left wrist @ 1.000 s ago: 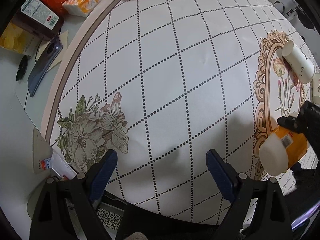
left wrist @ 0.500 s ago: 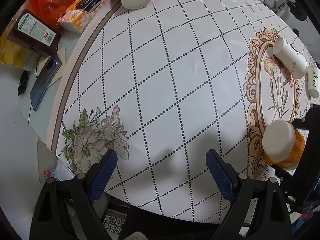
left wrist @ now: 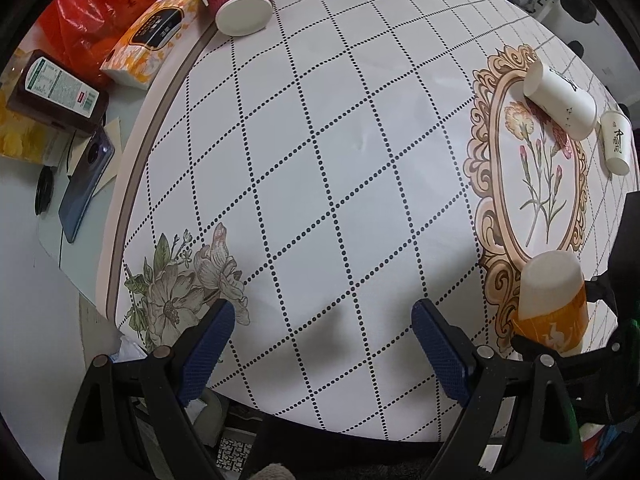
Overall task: Flip cup upside down
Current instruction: 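Rotate the held cup with the right gripper so its base faces up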
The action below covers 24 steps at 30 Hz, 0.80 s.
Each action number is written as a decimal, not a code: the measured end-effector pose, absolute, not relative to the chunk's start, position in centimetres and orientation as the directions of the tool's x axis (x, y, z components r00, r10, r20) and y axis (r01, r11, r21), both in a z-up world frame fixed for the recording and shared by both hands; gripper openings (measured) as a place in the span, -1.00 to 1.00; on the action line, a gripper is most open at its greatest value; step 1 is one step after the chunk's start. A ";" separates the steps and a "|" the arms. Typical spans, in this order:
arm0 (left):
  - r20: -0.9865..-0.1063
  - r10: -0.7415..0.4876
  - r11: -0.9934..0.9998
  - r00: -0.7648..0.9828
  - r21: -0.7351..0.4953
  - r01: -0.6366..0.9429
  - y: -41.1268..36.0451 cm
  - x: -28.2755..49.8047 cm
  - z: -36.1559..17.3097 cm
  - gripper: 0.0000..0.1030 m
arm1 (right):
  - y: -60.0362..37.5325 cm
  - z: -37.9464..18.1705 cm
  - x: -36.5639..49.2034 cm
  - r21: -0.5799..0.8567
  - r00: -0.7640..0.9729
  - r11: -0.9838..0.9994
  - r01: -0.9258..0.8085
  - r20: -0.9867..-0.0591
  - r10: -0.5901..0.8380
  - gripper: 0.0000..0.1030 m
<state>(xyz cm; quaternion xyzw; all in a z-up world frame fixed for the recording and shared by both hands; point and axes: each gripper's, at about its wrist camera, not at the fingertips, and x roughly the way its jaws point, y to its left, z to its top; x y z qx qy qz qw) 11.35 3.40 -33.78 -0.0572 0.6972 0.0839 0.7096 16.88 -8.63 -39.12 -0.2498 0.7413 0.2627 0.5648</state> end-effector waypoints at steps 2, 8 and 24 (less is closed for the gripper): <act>-0.999 0.037 0.980 0.014 0.034 -0.196 3.3 11.3 -33.7 0.76 | -9.0 -39.4 17.4 0.110 -0.250 0.768 -0.632 -0.966 -0.068 0.45; -0.999 0.030 0.982 0.016 0.027 -0.188 2.9 11.1 -33.8 0.76 | -10.3 -40.2 17.6 0.099 -0.304 0.856 -0.508 -0.950 -0.071 0.46; -0.999 0.024 0.979 0.024 0.019 -0.201 4.4 10.3 -34.1 0.76 | -10.5 -39.5 21.8 0.112 -0.372 0.890 -0.442 -0.926 -0.068 0.75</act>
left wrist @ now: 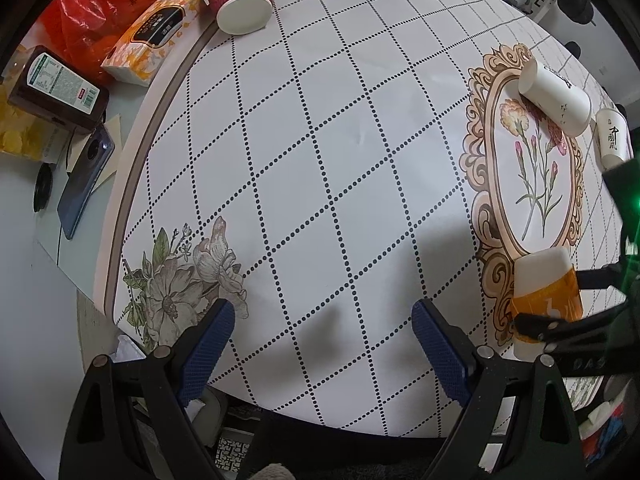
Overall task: Flip cup upside down
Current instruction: 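Rotate the held cup with the right gripper so its base faces up, then lower the inverted cup onto the oval floral mat and open the right gripper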
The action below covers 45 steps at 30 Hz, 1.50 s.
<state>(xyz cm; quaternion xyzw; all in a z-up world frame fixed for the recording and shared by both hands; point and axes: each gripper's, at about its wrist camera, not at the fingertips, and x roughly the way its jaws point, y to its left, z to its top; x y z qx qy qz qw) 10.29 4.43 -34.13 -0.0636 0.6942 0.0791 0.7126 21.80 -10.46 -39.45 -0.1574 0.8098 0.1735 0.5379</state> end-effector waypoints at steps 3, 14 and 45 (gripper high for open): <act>-0.999 0.025 0.979 0.027 0.019 -0.201 4.5 10.2 -34.0 0.76 | -10.4 -38.9 23.0 0.119 -0.381 0.900 -0.419 -0.923 -0.056 0.75; -1.000 0.025 0.979 0.016 0.022 -0.202 4.6 9.9 -34.5 0.76 | -9.6 -40.7 26.7 0.091 -0.432 0.925 -0.369 -0.898 -0.085 0.75; -0.999 0.043 0.985 0.012 0.040 -0.170 3.6 10.3 -34.3 0.76 | -15.5 -34.6 27.3 0.127 0.055 0.976 -0.175 -0.989 0.138 0.35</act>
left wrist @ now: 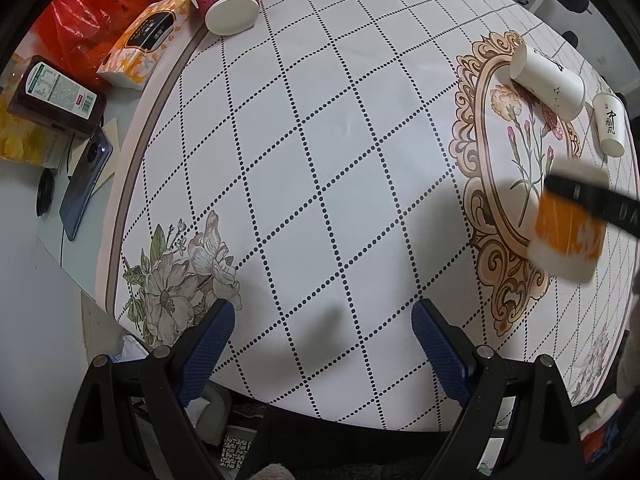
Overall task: Flip cup upside down
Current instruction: 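Lower the inverted cup onto the oval floral mat and open the right gripper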
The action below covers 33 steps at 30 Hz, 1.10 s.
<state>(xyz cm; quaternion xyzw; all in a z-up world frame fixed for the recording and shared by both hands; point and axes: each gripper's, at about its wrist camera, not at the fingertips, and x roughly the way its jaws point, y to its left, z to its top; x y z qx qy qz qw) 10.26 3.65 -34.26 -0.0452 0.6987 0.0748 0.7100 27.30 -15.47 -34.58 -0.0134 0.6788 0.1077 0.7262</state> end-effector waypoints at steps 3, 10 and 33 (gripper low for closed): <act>-0.999 0.044 0.985 0.008 0.042 -0.167 3.4 10.4 -34.2 0.76 | -16.3 -33.1 27.7 0.135 0.220 0.980 -0.145 -0.961 0.165 0.35; -0.997 0.075 0.986 0.007 0.073 -0.151 3.1 10.9 -34.4 0.76 | -16.3 -32.0 27.6 0.116 0.524 0.989 -0.095 -0.839 0.148 0.35; -0.994 0.088 0.987 0.069 0.077 -0.139 2.9 11.4 -33.1 0.76 | -14.8 -32.7 24.4 0.069 0.542 0.993 -0.099 -0.833 0.112 0.37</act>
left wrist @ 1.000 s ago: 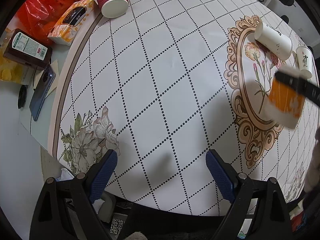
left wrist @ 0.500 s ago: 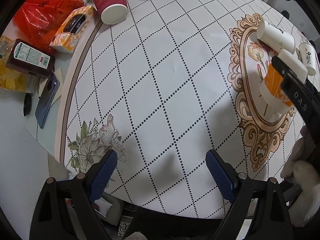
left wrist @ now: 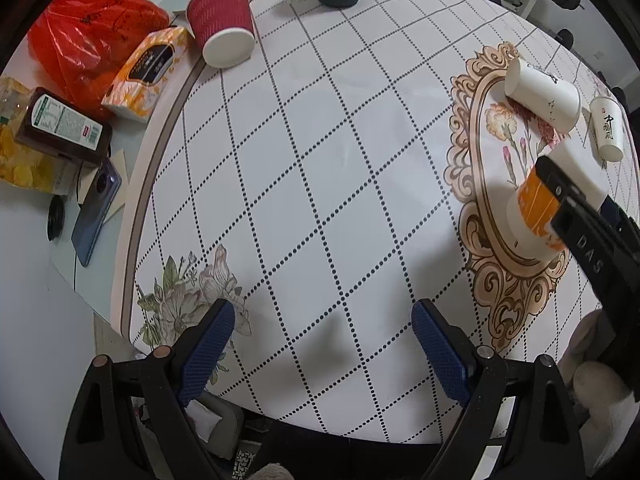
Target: Flip cup upside down
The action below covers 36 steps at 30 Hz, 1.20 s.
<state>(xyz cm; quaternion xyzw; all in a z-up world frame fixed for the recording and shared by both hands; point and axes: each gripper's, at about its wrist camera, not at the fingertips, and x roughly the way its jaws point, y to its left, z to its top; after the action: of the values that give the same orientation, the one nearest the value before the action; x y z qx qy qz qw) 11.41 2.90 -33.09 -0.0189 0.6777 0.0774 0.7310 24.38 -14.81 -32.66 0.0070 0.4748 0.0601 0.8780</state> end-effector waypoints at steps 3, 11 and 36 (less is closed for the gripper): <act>-0.993 0.086 0.988 0.080 0.075 -0.136 2.9 11.5 -32.8 0.76 | -14.7 -32.5 24.0 0.063 0.541 0.993 -0.097 -0.834 0.106 0.39; -0.990 0.086 0.989 0.116 0.071 -0.126 3.1 11.3 -31.7 0.76 | -15.0 -31.7 23.1 0.071 0.531 0.995 -0.073 -0.842 0.099 0.60; -0.924 0.008 0.993 0.383 0.054 0.108 0.6 2.9 -17.1 0.76 | -19.4 -14.8 6.8 -0.002 0.433 0.973 0.231 -0.895 -0.105 0.87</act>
<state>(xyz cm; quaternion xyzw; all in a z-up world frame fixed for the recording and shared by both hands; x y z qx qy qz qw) 2.91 0.62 -17.07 0.0525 0.5545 -0.0301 0.8300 6.82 -19.42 -14.84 0.0601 0.5230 -0.0993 0.8444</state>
